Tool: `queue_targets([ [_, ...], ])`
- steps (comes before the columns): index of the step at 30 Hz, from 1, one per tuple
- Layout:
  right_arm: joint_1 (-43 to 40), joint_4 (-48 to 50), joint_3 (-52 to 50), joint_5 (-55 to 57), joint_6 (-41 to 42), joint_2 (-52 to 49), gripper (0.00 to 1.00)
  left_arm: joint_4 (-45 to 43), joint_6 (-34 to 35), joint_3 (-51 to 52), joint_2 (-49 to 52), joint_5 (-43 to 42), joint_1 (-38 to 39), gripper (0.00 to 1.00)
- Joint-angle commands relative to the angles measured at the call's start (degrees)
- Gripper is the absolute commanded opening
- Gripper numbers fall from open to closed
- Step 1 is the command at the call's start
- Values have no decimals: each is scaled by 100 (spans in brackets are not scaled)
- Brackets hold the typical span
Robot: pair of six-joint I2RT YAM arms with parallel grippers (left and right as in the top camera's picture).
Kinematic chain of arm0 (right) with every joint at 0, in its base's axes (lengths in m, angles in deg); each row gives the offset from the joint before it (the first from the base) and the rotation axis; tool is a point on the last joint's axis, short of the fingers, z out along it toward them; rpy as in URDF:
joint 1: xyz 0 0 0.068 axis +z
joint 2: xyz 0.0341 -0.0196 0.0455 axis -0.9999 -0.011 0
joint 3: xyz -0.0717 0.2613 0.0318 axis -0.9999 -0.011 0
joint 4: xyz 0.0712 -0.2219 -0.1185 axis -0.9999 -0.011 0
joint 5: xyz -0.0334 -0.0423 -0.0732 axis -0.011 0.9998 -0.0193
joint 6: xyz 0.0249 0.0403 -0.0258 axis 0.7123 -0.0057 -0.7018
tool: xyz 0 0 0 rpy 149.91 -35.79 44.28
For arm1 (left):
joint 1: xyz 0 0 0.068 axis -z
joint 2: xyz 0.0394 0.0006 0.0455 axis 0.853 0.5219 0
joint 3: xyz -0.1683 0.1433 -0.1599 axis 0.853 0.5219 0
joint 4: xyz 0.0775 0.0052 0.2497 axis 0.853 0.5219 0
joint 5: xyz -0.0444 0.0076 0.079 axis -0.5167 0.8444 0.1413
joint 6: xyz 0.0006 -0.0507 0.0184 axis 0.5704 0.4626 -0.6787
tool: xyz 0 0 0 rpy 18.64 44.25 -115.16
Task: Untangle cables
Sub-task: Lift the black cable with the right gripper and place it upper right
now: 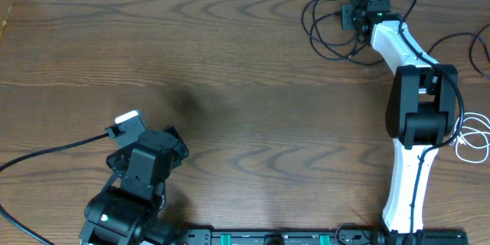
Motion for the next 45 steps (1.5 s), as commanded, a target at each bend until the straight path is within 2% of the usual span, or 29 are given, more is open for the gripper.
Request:
queue_targets([
  [1, -306, -199, 153, 352, 57, -50, 14, 22, 90, -116, -17, 15, -20, 93],
  [4, -516, -535, 153, 332, 188, -50, 10, 22, 87, -116, -17, 15, -20, 93],
  [5, -566, -638, 153, 304, 186, -35, 26, 22, 87, -116, -17, 15, -20, 93],
  [6, -605, -752, 157, 256, 184, -2, 61, 22, 87, -116, -17, 15, -17, 93],
  [7, -634, -874, 166, 216, 184, 57, 89, 22, 87, -116, -17, 15, -17, 93],
  [8, -643, -966, 170, 221, 177, 118, 99, 22, 87, -116, -17, 15, -20, 93],
  [12, -612, -1261, 177, 26, 26, 579, 96, 20, 87, -116, -17, 15, -20, 93],
  [18, -503, -1510, 175, -280, 127, 1204, 99, 22, 87, -116, -17, 15, -17, 93],
  [21, -520, -1615, 162, -271, 466, 1056, 93, 20, 87, -116, -17, 13, -20, 93],
  [23, -518, -1779, 162, -247, 643, 846, 99, 20, 87, -116, -17, 13, -20, 93],
  [26, -518, -1864, 162, -271, 1110, 564, 99, 22, 90, -116, -17, 13, -20, 93],
  [30, -503, -1851, 162, -404, 1322, 299, 87, 22, 87, -116, -17, 15, -20, 93],
  [34, -442, -1860, 157, -402, 1322, 114, 84, 22, 87, -116, -17, 15, -20, 93],
  [36, -422, -1934, 149, -400, 1325, 48, 70, 22, 90, -116, -17, 15, -20, 93],
  [39, -393, -2170, 146, -367, 1353, 46, 28, 22, 87, -116, -17, 15, -20, 93],
  [40, -387, -2243, 149, -328, 1388, 46, 20, 22, 87, -116, -17, 15, -17, 93],
  [42, -374, -2455, 146, -236, 1390, 46, 7, 22, 87, -116, -17, 13, -20, 93],
  [45, -345, -2959, 146, -173, 1539, 46, 3, 22, 87, -116, -17, 15, -17, 93],
])
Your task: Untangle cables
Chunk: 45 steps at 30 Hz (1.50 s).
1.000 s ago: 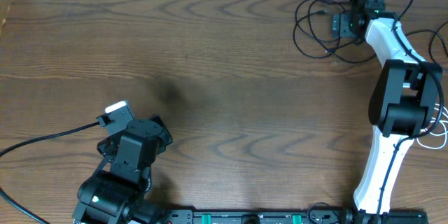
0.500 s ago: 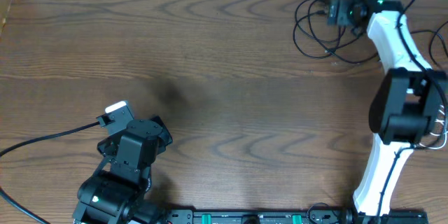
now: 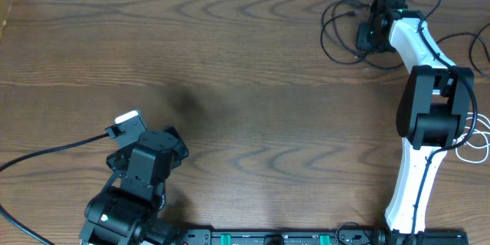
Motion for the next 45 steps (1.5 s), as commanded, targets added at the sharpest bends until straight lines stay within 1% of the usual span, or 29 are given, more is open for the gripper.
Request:
queue_targets([
  [1, 81, -420, -17, 68, 146, -31, 3, 22, 90, -116, -17, 15, -20, 93],
  [5, 240, -802, -17, -81, -68, -31, 4, 22, 90, -116, -17, 15, -17, 93],
  [6, 282, -839, -17, 4, -59, -31, 10, 22, 87, -116, -17, 13, -20, 93],
  [7, 315, -850, -17, 129, 7, -31, 24, 22, 90, -116, -17, 15, -20, 93],
  [8, 337, -846, -9, 295, 122, -24, 32, 22, 87, -116, -17, 15, -20, 93],
  [9, 337, -841, 13, 466, 238, -13, 42, 22, 87, -116, -17, 15, -17, 93],
  [10, 332, -852, 74, 603, 302, 11, 59, 22, 87, -116, -17, 15, -20, 93],
  [11, 315, -868, 160, 669, 297, 35, 99, 22, 87, -116, -17, 15, -20, 93],
  [14, 264, -1086, 557, 944, 295, 267, 99, 22, 87, -116, -17, 15, -20, 93],
  [18, 225, -1469, 1303, 1746, 267, 911, 99, 22, 87, -116, -17, 15, -17, 93],
  [22, 229, -1521, 1803, 2238, -205, 1827, 99, 22, 87, -116, -17, 15, -20, 93],
  [28, 229, -1436, 1963, 1952, -243, 3407, 99, 22, 87, -116, -17, 15, -20, 93],
  [32, 229, -1687, 1963, 1456, -243, 4374, 99, 22, 87, -116, -17, 15, -20, 93],
  [37, 229, -2249, 1963, 1309, -219, 5399, 99, 22, 87, -116, -17, 15, -20, 93],
  [45, 229, -3700, 1963, 1307, -219, 6695, 99, 22, 87, -116, -17, 15, -20, 93],
])
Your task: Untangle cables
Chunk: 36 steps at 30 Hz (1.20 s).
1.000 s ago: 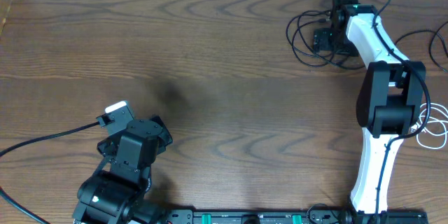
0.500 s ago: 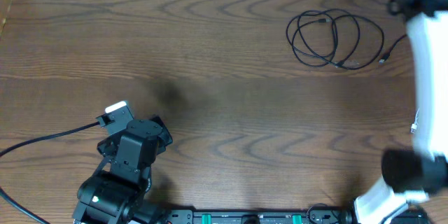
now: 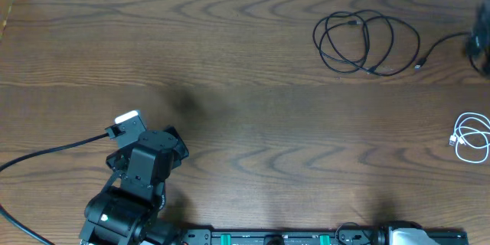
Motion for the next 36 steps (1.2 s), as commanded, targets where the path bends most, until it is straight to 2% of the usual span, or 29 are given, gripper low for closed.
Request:
queue_targets([
  [1, -13, -358, -26, -44, -79, 461, 99, 22, 87, -116, -17, 13, -17, 93],
  [9, -13, -2072, -31, -42, -81, 1412, 99, 22, 90, -116, -17, 13, -20, 93],
  [13, -15, -2068, -57, -15, -120, 1792, 99, 22, 87, -116, -17, 13, -20, 93],
  [17, -13, -2065, -57, -555, 186, 2111, 99, 22, 87, -116, -17, 13, -20, 93],
  [21, -15, -2070, -160, -946, -129, 2461, 99, 22, 87, -116, -17, 13, -17, 93],
  [24, -28, -2068, -555, -1049, -295, 2933, 99, 22, 87, -116, -17, 13, -17, 93],
  [29, -90, -2011, -1449, -1049, -24, 3838, 99, 22, 90, -116, -17, 13, -20, 93],
  [36, -101, -1263, -2979, -1040, -35, 4826, 99, 22, 87, -116, -17, 11, -20, 93],
])
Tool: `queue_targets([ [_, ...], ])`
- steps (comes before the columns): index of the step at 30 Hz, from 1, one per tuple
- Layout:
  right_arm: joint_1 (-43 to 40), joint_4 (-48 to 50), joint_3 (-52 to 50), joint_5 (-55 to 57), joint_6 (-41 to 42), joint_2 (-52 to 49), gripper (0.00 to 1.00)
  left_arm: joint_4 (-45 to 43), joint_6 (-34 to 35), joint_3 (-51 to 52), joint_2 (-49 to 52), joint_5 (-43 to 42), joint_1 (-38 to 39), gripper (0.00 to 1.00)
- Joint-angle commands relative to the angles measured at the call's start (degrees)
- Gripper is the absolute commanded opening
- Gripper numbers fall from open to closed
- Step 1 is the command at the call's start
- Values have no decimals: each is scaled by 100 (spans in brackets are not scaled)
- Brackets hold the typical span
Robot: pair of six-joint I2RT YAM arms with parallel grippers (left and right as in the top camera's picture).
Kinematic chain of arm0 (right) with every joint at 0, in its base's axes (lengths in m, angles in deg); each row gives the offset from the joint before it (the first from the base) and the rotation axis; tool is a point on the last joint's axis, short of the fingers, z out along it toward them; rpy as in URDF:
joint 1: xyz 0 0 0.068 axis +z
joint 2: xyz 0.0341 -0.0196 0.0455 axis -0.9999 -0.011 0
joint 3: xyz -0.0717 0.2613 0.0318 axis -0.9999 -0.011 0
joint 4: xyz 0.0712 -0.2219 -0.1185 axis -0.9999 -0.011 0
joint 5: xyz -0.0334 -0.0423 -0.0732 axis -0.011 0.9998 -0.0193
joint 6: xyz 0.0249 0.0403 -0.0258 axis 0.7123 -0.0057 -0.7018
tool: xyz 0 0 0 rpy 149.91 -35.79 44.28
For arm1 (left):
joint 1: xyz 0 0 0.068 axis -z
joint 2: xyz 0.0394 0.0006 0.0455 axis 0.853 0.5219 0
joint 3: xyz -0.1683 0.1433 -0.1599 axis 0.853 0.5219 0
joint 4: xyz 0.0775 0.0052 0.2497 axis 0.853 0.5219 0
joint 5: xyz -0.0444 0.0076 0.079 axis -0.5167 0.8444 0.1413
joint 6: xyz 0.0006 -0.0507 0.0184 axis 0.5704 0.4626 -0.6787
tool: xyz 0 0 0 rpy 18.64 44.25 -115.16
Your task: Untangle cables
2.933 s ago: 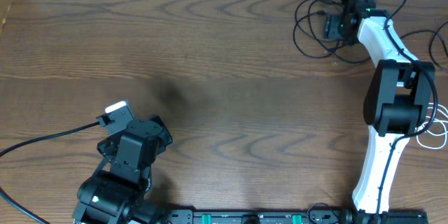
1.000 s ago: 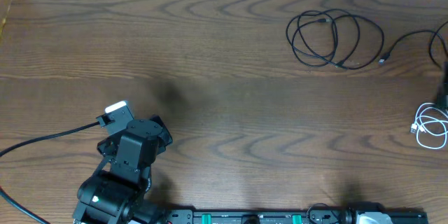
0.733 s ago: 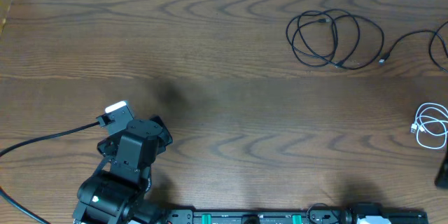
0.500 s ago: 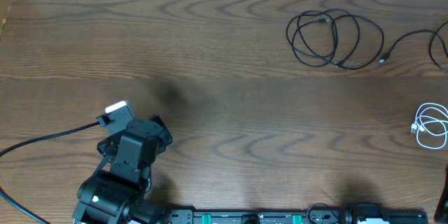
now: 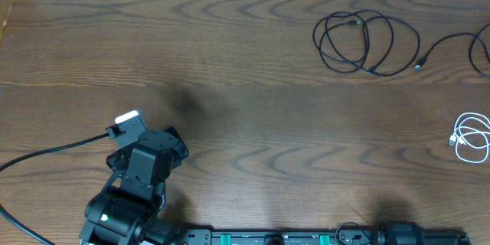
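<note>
A black cable point(image 5: 366, 42) lies in loose overlapping loops at the back right of the table, one end with a small plug reaching right. A second black cable point(image 5: 459, 42) curves off the right edge. A coiled white cable point(image 5: 472, 138) rests near the right edge, apart from the black ones. My left arm point(image 5: 142, 170) sits folded at the front left, and its gripper point(image 5: 173, 147) is too foreshortened to read. My right gripper is out of view.
A small white block with a black lead point(image 5: 126, 122) lies beside the left arm, its lead running off the left edge. The arm mounts and a rail point(image 5: 291, 237) line the front edge. The wooden table point(image 5: 245, 107) spans the view.
A dark blurred part of my right arm at the right edge has gone from view. The second black cable there now shows in full. The cables and my left arm have not moved.
My right gripper was first on the black cable bundle at the back right. Then it was a little further right with the bundle. Later the cable lay in open loops on the table with the arm at the right edge. Now the arm is out of sight.
</note>
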Motion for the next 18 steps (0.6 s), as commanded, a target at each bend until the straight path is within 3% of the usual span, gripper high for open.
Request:
queue_targets([
  [1, -90, 299, -813, -55, 70, 323, 99, 22, 90, -116, -17, 13, -20, 93],
  [7, -98, 1585, -2796, -57, 68, 1290, 99, 22, 87, -116, -17, 11, -20, 93],
  [18, -238, 5036, -6507, -337, 70, 2514, 99, 22, 87, -116, -17, 13, -20, 93],
])
